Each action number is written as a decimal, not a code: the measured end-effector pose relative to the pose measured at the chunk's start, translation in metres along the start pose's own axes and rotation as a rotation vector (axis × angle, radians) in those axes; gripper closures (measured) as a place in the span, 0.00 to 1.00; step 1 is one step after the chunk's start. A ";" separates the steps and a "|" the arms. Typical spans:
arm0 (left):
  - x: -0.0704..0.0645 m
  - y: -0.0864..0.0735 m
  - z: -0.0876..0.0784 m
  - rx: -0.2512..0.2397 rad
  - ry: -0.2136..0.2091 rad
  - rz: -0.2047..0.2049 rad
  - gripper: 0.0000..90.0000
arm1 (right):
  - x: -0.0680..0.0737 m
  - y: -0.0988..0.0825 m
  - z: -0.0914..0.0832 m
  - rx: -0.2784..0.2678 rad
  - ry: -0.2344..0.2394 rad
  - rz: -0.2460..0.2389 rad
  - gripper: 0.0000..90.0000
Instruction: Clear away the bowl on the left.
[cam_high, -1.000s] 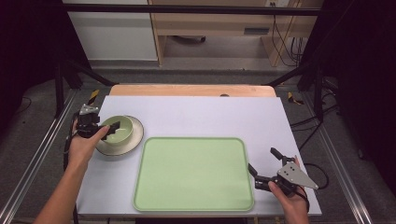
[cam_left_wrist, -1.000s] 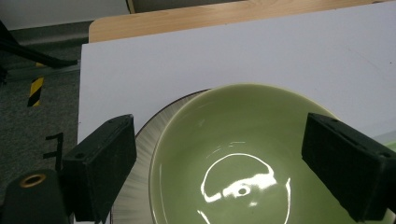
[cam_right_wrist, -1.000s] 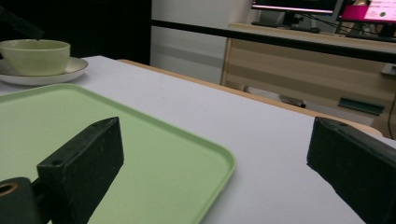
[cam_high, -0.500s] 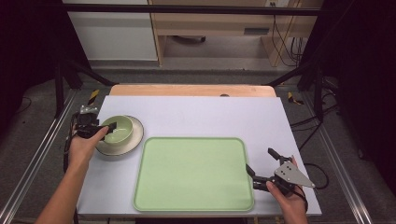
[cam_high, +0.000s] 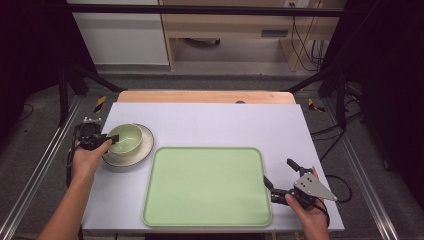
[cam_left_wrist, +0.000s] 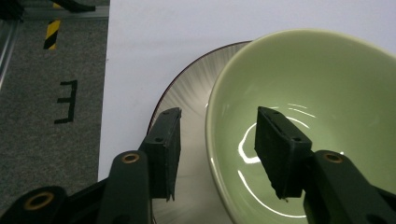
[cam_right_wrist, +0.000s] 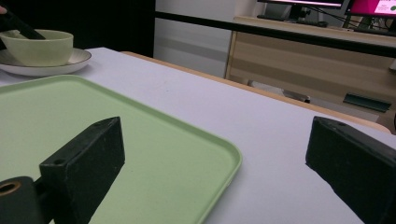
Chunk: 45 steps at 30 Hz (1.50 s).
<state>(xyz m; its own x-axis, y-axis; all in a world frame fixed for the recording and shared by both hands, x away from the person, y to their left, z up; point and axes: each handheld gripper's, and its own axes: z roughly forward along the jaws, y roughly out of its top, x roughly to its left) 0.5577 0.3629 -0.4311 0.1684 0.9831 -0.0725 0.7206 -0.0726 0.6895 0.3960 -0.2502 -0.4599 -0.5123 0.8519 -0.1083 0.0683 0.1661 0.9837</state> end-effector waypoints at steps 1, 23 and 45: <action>0.001 0.000 0.000 0.008 0.000 -0.012 0.61 | 0.000 0.000 0.000 0.000 -0.001 0.000 0.05; 0.008 -0.005 0.003 0.042 -0.043 -0.082 0.80 | -0.001 -0.001 0.000 0.006 0.001 0.003 0.05; 0.007 -0.003 0.000 0.049 -0.063 -0.137 0.93 | -0.001 -0.001 0.000 0.009 -0.004 0.005 0.05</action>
<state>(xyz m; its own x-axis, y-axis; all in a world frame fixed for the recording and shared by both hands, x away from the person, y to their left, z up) 0.5564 0.3696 -0.4336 0.1074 0.9719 -0.2096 0.7712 0.0516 0.6345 0.3966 -0.2515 -0.4607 -0.5088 0.8545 -0.1044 0.0780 0.1665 0.9830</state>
